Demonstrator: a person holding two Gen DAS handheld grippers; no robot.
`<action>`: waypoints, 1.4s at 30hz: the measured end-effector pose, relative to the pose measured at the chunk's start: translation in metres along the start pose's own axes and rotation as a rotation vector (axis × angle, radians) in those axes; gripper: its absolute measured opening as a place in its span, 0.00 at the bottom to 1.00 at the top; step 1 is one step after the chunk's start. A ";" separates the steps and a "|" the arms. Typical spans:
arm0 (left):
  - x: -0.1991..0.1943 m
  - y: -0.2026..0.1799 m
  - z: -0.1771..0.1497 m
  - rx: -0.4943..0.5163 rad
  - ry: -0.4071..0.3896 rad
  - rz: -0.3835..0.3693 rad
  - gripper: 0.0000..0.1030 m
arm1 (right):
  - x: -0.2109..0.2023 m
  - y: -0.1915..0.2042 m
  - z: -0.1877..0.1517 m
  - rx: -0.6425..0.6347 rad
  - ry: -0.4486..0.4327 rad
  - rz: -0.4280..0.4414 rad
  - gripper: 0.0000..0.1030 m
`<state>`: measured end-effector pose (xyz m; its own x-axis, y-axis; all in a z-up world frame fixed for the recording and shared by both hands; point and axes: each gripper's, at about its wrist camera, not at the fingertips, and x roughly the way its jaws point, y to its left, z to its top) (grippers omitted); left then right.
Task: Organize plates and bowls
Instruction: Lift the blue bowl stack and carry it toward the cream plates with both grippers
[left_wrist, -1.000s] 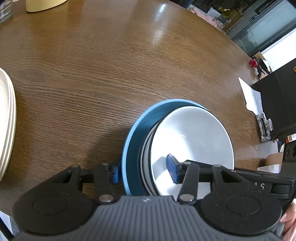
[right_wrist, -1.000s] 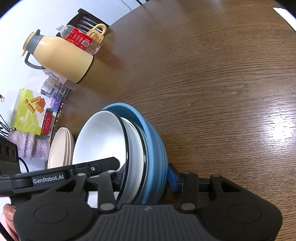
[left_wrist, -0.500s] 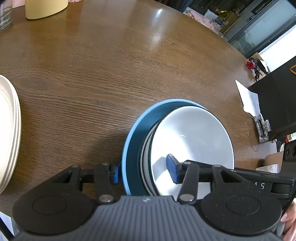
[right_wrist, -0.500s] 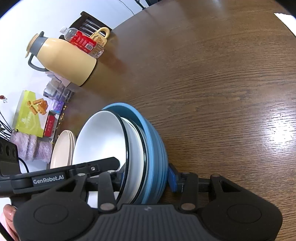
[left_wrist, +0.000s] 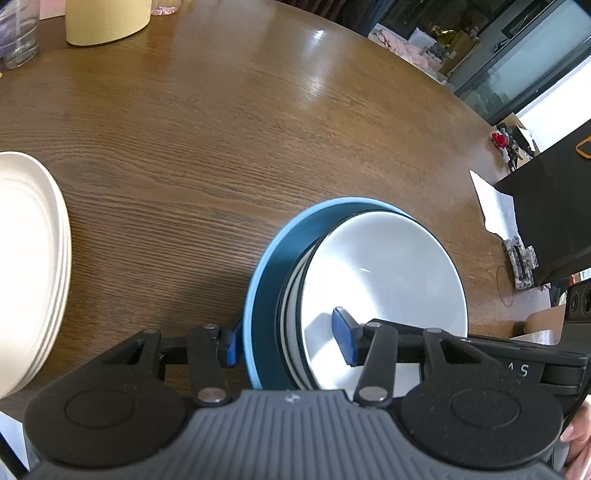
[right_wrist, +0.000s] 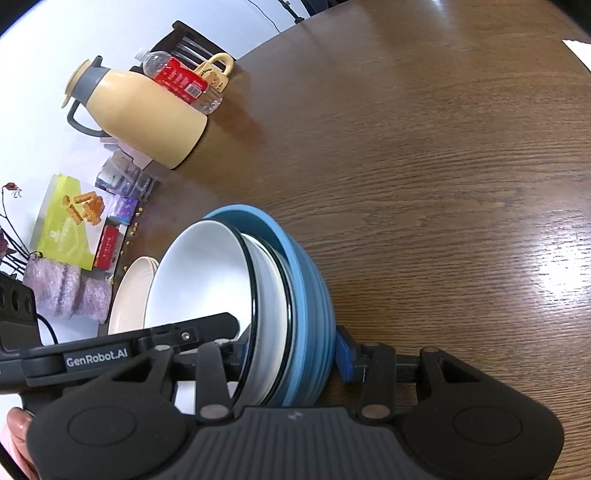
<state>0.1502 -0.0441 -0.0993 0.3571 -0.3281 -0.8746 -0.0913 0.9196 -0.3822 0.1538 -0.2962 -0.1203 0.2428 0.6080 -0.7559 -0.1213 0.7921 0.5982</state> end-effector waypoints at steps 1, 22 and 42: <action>-0.002 0.001 0.000 -0.001 -0.002 0.000 0.47 | 0.000 0.002 0.000 -0.001 0.000 0.001 0.41; -0.034 0.036 0.001 -0.033 -0.049 0.013 0.47 | 0.021 0.050 0.002 -0.055 0.009 0.016 0.40; -0.066 0.077 0.001 -0.080 -0.093 0.027 0.46 | 0.043 0.098 0.005 -0.108 0.028 0.034 0.40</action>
<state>0.1206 0.0487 -0.0707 0.4377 -0.2783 -0.8550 -0.1744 0.9066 -0.3844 0.1574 -0.1931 -0.0927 0.2103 0.6350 -0.7434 -0.2326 0.7710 0.5928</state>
